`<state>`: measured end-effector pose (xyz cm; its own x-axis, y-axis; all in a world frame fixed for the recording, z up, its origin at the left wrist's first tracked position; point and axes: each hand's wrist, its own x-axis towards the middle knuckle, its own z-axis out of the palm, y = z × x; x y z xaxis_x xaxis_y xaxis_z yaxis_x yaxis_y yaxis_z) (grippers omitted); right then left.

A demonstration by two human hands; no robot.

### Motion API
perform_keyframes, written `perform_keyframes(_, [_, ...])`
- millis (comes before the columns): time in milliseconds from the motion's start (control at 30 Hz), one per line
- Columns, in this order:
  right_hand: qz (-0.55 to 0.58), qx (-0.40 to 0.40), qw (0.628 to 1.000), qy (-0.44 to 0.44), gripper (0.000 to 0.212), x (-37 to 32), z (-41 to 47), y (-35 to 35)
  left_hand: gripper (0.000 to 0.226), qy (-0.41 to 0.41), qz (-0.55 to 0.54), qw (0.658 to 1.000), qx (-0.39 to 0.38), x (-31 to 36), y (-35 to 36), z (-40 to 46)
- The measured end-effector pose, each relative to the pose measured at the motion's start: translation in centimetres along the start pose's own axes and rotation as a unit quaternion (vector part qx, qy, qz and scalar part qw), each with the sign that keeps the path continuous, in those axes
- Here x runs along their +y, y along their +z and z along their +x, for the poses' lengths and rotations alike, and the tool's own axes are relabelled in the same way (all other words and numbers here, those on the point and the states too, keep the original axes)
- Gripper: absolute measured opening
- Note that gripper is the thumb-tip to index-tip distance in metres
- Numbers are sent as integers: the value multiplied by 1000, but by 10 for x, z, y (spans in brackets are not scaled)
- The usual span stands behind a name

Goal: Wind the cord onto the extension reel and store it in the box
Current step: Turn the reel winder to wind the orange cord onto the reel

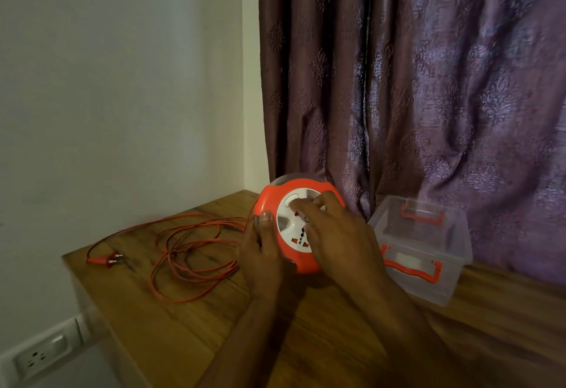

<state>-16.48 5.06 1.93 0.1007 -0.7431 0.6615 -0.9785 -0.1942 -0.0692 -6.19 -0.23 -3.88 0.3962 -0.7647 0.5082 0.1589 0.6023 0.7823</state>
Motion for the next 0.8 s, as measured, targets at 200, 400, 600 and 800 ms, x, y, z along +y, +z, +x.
perform_keyframes(200, [6, -112, 993, -34, 46, 3, 1, -2, 24, -9, -11, 1000, 10, 1, 0, 1])
perform_keyframes(400, [-12, -166, 986, -30, 48, 7, 0, -6, 24, -10, -10, 1000, 9, -1, 1, 0])
perform_keyframes(600, [17, -158, 987, -2, 50, 7, 0, -4, 26, -14, 1, 1000, 3, -3, 0, 2])
perform_keyframes(800, [5, -153, 988, -4, 48, 12, -1, 1, 31, -23, 1, 1000, 2, -4, 0, 2])
